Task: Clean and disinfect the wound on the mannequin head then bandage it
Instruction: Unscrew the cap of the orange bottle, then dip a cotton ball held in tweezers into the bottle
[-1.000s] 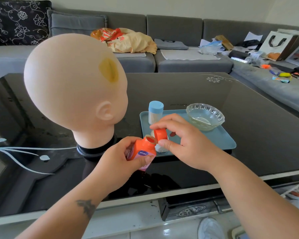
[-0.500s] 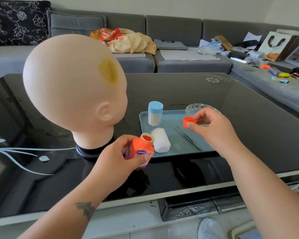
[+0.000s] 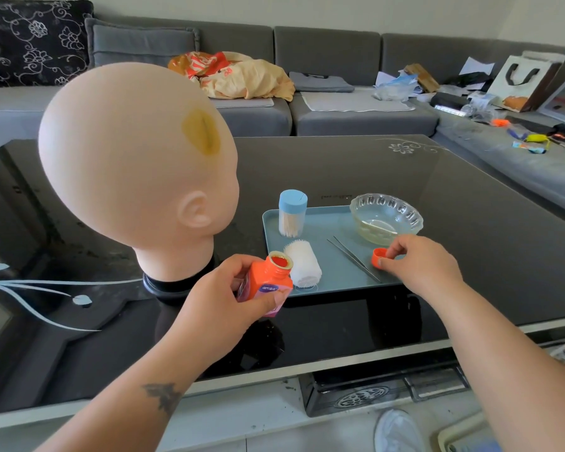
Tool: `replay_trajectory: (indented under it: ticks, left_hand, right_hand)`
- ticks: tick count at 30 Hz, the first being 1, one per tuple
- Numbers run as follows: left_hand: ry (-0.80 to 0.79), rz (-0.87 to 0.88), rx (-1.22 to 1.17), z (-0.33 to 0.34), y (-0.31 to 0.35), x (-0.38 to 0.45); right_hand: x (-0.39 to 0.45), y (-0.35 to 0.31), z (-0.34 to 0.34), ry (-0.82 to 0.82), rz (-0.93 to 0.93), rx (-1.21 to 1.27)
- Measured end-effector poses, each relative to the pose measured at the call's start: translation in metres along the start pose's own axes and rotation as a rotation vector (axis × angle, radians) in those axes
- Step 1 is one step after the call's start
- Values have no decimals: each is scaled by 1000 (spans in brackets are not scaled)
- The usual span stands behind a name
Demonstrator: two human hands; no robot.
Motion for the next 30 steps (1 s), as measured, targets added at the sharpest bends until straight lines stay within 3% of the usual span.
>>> replay_trajectory:
  ticks: [7,11,13,17,21,30]
  left_hand:
    - [4,-7,0,-1,1,-1]
    - [6,-9,19,-1,3,0]
    - [10,-6,27,0,3,-1]
    - [12,-4,34,-1,4,-2]
    - [12,-2,28,-3,6,-2]
    - [18,3,42,-3,5,-1]
  right_hand:
    - [0,2,4,-31,11,-52]
    - [-1,-10,0,105,-81,-1]
    - [-3,-19,4,180,-166,-90]
    - [-2,-29,23,174,-234,-261]
    - [0,-32,36,172,-243,-354]
    - [0,-37,41,188,-201,-300]
Point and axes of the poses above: each hand's wrist, its own x-axis towards the middle knuckle, its own z-axis out of the palm, y = z × x, the point moved 4 cm from there along x, towards the middle knuckle, and after that the axes turned 2 degrees about y, right-handed, at the moved point
